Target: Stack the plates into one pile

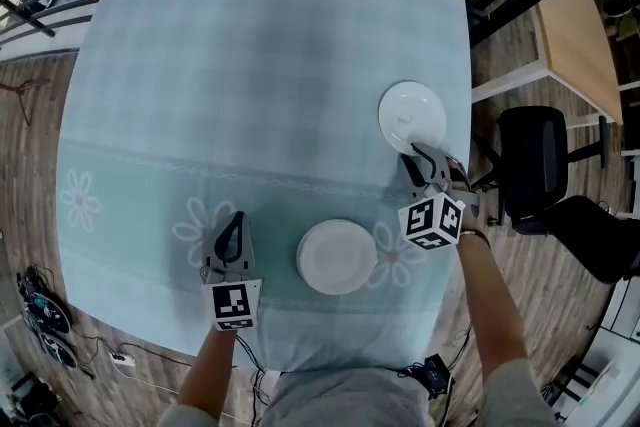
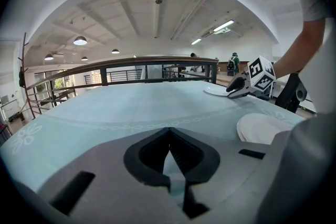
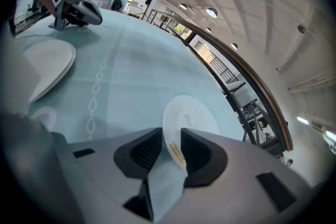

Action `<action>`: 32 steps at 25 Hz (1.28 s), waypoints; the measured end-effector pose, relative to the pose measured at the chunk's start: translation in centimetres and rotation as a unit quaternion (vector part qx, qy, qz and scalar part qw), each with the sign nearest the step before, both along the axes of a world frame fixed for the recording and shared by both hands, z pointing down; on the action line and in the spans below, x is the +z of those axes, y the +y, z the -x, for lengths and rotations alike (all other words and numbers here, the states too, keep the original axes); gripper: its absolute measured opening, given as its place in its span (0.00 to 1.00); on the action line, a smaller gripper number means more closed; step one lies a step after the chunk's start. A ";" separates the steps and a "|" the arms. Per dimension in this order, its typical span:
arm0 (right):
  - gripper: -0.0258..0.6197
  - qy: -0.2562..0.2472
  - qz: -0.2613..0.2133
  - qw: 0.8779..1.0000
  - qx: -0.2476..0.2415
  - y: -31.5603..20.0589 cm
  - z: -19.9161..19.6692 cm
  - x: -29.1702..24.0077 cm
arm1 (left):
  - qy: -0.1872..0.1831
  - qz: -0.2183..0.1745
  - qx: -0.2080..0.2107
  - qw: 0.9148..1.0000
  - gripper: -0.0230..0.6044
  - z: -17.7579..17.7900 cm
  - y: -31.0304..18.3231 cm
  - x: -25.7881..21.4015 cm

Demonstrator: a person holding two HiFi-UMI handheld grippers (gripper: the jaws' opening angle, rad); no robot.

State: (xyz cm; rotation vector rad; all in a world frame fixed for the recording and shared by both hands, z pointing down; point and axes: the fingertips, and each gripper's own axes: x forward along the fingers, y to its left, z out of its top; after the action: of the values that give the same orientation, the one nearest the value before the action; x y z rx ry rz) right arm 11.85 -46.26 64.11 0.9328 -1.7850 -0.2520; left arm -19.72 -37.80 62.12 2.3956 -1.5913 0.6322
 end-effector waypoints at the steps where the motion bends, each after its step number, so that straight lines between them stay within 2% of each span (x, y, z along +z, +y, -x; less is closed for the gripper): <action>1: 0.21 0.005 0.004 1.000 -0.006 -0.1 -0.1 0.1 | 0.000 0.001 0.000 1.000 0.07 -0.1 0.0 0.0; 6: 0.20 -0.009 0.046 0.999 0.001 -0.5 0.0 0.5 | -0.002 0.003 0.001 1.000 0.07 -0.1 -0.2 0.2; 8: 0.16 -0.011 0.054 0.998 0.010 -0.6 0.1 0.6 | -0.004 0.004 0.001 1.000 0.07 -0.1 -0.3 0.3; 13: 0.14 0.026 0.052 0.998 0.023 -0.7 0.3 1.0 | -0.006 0.008 0.000 1.000 0.07 -0.1 -0.2 0.5; 17: 0.11 0.089 0.029 0.996 0.003 -0.7 0.5 1.6 | -0.008 0.011 -0.001 1.000 0.07 -0.1 -0.1 0.9; 19: 0.11 0.103 0.014 0.995 0.003 -0.6 0.2 1.1 | -0.009 0.013 -0.001 1.000 0.07 -0.1 -0.1 1.2; 23: 0.09 0.077 -0.017 0.997 0.018 0.1 0.4 -2.3 | -0.011 0.017 -0.002 1.000 0.07 0.3 0.0 1.0; 32: 0.09 0.056 -0.066 0.996 0.012 4.3 1.7 -9.4 | -0.006 0.019 -0.006 1.000 0.07 1.2 0.2 0.2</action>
State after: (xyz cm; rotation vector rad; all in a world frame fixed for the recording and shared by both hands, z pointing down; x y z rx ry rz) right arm 10.18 -41.92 54.71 1.0135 -1.6690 -0.4030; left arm -20.95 -37.59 62.32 2.3585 -1.5819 0.6689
